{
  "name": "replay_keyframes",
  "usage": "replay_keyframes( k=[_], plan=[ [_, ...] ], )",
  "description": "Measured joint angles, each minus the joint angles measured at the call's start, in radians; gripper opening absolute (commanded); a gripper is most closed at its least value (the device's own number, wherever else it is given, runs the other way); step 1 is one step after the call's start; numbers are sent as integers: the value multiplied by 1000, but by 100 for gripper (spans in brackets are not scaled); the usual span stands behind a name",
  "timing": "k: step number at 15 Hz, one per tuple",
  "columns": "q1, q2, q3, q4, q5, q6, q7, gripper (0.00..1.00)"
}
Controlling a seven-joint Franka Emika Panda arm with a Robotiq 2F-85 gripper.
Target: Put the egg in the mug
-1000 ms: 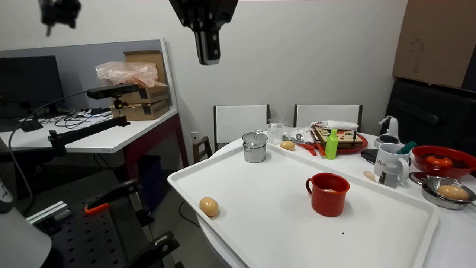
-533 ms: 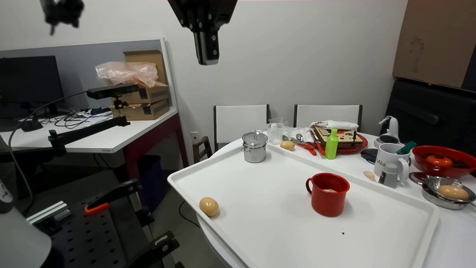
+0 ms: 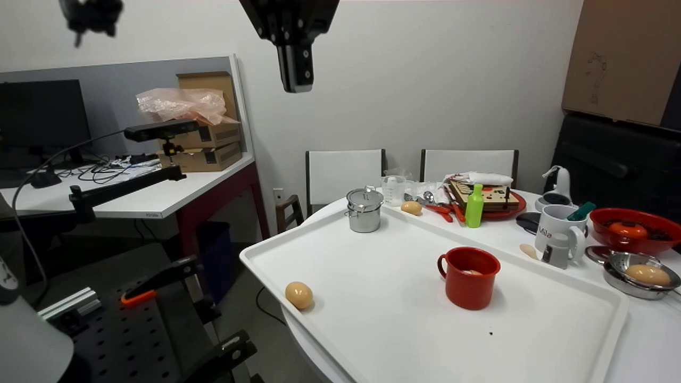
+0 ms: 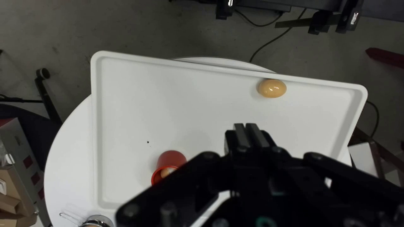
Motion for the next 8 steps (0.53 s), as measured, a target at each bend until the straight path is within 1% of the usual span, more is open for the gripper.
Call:
replay_keyframes(
  k=[8],
  plan=[
    [0,0,0,0,-6,0,0,8]
  ],
)
